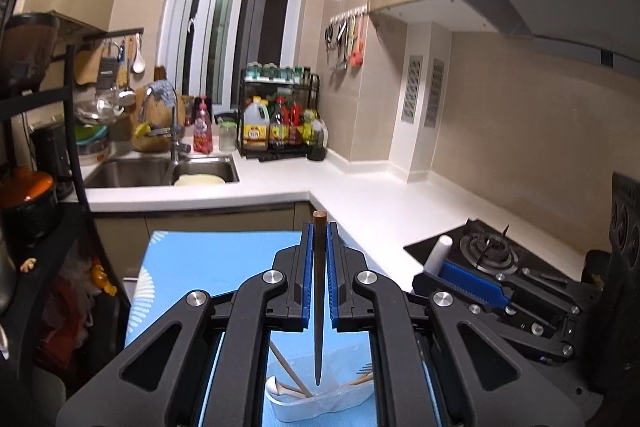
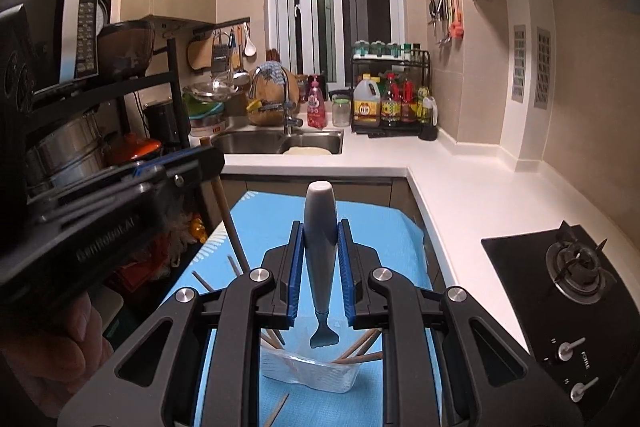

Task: Organize utensils
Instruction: 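Lower the fork and chopstick into the clear container and open both grippers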

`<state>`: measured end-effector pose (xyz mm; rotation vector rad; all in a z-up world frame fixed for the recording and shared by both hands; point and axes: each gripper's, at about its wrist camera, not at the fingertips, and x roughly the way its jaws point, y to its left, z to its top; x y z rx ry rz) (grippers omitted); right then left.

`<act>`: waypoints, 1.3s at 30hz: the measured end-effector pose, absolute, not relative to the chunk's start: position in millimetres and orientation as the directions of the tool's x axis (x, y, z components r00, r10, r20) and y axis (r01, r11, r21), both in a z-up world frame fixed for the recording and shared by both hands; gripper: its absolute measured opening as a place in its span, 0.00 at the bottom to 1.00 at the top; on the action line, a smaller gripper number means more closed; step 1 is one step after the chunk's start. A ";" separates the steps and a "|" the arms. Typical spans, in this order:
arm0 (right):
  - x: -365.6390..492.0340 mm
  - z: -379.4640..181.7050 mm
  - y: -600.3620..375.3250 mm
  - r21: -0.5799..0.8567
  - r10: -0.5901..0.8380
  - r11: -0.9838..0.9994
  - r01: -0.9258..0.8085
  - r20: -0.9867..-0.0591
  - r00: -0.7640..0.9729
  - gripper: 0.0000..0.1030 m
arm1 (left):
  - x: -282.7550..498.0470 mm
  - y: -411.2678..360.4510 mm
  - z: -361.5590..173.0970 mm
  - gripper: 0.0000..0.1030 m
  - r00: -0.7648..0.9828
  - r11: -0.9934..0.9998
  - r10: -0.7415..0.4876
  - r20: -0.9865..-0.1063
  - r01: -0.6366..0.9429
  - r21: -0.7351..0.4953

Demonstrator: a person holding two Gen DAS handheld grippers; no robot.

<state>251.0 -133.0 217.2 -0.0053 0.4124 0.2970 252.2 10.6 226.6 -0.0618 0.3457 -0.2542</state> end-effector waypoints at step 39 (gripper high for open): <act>96.1 113.1 -147.1 0.140 0.318 0.948 -0.287 -0.489 0.812 0.19 | 116.3 65.4 130.9 0.23 0.889 0.969 -0.233 -0.394 0.180 -0.169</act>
